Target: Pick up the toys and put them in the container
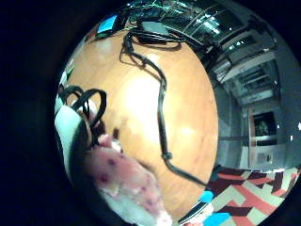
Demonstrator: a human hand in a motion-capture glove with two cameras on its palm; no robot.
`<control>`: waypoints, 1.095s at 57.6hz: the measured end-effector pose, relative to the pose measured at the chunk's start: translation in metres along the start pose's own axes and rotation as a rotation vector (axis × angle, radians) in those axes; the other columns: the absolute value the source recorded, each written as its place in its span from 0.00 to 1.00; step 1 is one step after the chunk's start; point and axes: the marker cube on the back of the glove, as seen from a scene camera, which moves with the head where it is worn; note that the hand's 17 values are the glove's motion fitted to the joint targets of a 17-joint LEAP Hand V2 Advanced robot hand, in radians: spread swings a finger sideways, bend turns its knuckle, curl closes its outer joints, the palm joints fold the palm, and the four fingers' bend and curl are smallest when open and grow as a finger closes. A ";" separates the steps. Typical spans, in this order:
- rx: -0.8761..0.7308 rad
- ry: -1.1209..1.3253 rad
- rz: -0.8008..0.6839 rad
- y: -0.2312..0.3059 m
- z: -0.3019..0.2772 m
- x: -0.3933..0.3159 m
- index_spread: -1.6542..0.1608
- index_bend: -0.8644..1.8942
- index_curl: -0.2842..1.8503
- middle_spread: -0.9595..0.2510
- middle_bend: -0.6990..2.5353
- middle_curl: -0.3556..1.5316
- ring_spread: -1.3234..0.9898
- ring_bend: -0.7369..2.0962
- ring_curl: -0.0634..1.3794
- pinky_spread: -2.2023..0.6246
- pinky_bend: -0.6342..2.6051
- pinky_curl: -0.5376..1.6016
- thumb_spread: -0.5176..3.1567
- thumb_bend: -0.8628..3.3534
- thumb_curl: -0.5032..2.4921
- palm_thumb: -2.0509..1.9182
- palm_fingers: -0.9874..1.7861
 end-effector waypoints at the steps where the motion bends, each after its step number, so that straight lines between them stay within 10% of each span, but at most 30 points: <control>1: -0.003 -0.014 0.003 0.000 -0.006 -0.003 0.74 0.58 0.30 0.60 0.56 0.53 0.42 0.65 0.41 0.65 0.44 0.44 0.31 0.24 0.39 0.69 0.79; 26: 0.286 -0.222 -0.352 -0.012 -0.245 -0.192 0.74 0.65 0.41 0.59 0.61 0.57 0.44 0.71 0.45 0.65 0.47 0.48 0.25 0.23 0.45 0.68 0.76; 49: 0.125 -0.056 -0.489 -0.045 -0.191 -0.361 0.74 0.62 0.47 0.59 0.61 0.57 0.44 0.71 0.44 0.64 0.48 0.50 0.25 0.22 0.48 0.66 0.74; 63: -0.076 -0.123 -0.486 -0.048 -0.189 -0.318 0.77 0.43 0.43 0.66 0.45 0.48 0.47 0.60 0.37 0.72 0.51 0.49 0.41 0.18 0.39 0.52 0.33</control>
